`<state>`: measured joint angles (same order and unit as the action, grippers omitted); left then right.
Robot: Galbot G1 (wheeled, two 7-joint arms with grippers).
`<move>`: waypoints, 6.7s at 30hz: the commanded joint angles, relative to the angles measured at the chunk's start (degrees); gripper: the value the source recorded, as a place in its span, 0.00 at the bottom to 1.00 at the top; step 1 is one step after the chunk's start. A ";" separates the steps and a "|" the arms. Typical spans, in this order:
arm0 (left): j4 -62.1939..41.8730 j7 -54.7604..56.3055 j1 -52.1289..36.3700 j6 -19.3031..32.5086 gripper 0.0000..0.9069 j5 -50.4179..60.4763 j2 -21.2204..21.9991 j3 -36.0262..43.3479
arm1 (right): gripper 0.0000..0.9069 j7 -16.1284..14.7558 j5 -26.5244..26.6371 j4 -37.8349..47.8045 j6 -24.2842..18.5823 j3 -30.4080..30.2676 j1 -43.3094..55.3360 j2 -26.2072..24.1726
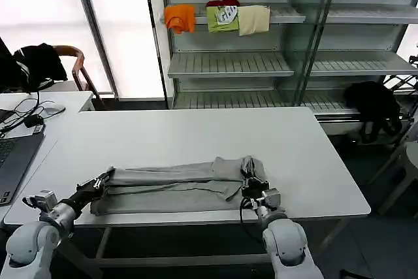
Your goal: Fold and organize the clothes.
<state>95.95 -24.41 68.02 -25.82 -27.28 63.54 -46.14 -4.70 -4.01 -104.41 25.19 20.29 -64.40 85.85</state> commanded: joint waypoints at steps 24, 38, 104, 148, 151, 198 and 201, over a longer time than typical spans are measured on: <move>9.90 22.78 8.87 6.40 1.00 2.37 9.23 0.58 | 1.00 1.42 27.32 -15.25 -1.43 11.28 1.00 -3.96; 8.56 24.37 7.26 3.06 0.80 3.83 11.75 2.60 | 1.00 2.81 25.03 -14.43 0.01 12.68 1.24 -4.16; 24.75 10.06 1.18 6.12 0.01 48.10 12.70 15.91 | 1.00 7.92 21.95 -11.65 2.61 12.67 -3.27 -4.28; 11.53 18.15 3.09 6.13 1.00 48.88 20.78 28.04 | 1.00 8.32 21.26 -7.34 0.07 12.38 -2.73 -3.44; 15.47 16.76 3.17 6.37 1.00 35.57 20.22 26.02 | 1.00 8.37 21.21 -7.22 0.07 12.41 -2.76 -3.43; 0.74 12.86 0.58 -3.90 0.32 6.29 6.57 0.37 | 1.00 8.77 18.74 -8.23 1.11 11.95 -3.85 -2.39; 0.81 12.59 0.69 -4.32 0.02 6.10 6.77 0.41 | 1.00 8.85 18.74 -8.18 1.15 12.08 -3.90 -2.56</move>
<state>97.82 -11.36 68.64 -28.94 -21.38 69.65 -45.99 4.06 14.80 -112.56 26.31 32.27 -68.26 83.38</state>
